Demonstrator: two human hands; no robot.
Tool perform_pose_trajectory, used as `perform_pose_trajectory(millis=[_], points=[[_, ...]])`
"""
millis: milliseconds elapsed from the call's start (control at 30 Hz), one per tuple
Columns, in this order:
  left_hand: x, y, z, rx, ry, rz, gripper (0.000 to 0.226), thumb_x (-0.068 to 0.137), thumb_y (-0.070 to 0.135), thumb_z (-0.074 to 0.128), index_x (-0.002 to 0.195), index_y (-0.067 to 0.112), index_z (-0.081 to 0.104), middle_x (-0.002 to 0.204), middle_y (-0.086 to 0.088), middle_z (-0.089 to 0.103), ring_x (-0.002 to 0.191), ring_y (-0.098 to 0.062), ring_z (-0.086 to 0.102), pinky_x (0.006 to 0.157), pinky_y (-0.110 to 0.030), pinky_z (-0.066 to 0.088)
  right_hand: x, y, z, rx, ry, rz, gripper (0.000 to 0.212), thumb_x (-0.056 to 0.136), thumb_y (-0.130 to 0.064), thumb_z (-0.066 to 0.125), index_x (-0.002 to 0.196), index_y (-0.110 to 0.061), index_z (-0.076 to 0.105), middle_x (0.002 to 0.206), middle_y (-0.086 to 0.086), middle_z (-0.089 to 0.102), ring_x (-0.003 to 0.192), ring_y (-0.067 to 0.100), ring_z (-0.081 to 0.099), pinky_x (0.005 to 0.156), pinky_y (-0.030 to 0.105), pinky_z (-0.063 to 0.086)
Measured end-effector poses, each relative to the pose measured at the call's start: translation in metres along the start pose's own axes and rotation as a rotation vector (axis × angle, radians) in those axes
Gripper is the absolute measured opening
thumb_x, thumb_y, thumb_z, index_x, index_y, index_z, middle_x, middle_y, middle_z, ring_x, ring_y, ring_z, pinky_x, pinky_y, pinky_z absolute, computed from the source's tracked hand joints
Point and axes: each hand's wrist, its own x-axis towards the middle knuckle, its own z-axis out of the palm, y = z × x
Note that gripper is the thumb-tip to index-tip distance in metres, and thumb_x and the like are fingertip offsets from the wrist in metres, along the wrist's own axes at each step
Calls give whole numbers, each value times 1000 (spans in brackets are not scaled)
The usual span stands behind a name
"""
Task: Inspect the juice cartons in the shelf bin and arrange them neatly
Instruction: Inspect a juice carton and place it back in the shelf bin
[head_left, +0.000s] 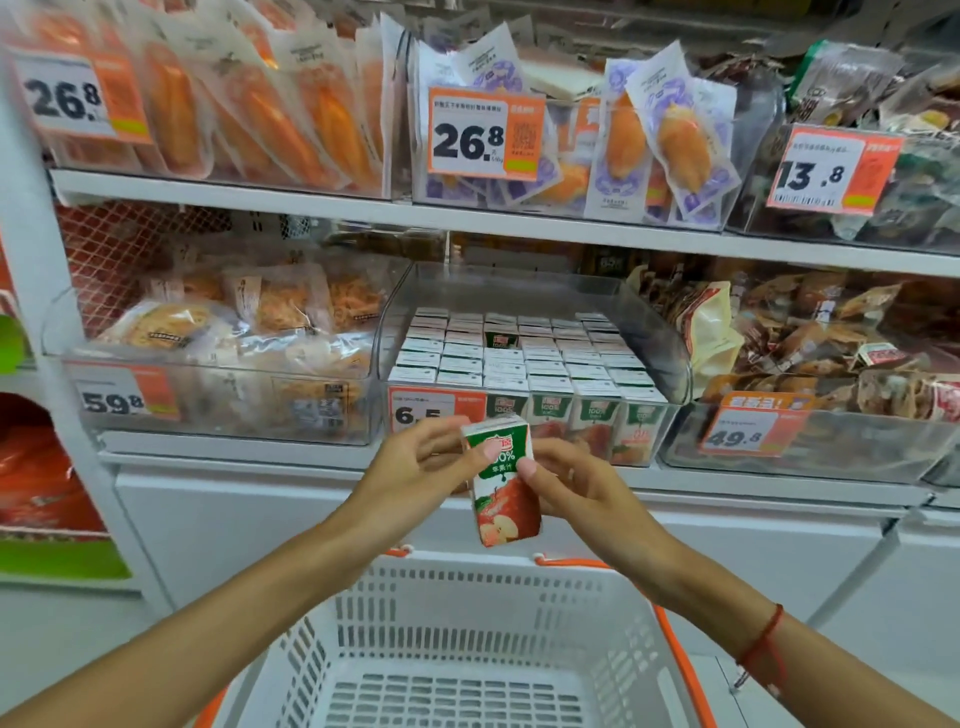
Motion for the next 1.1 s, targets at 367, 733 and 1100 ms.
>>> perform_pose_trajectory(millis=[367,733,1100], points=[[0,-3,-7,166,-138,251,37,79,30,73,115,29,66,112,21,70,112,4,60,90,-13,50,-3,1,-4,-63,34,-177,38,86,-37,63,123,-30,58,121,-17,66,114,2,61,91,17,50],[0,-13,0,94,-127,-38,8,89,36,65,96,35,69,89,21,75,86,8,68,64,-6,51,0,5,6,-127,89,67,36,88,-51,52,107,-25,68,97,1,74,91,19,70,80,29,59],[2,-17,-3,-189,33,-257,29,94,37,59,111,17,71,99,2,77,94,-11,72,78,-19,57,-4,0,6,52,-140,256,43,82,-34,70,123,-25,62,106,-1,75,98,9,70,90,26,55]])
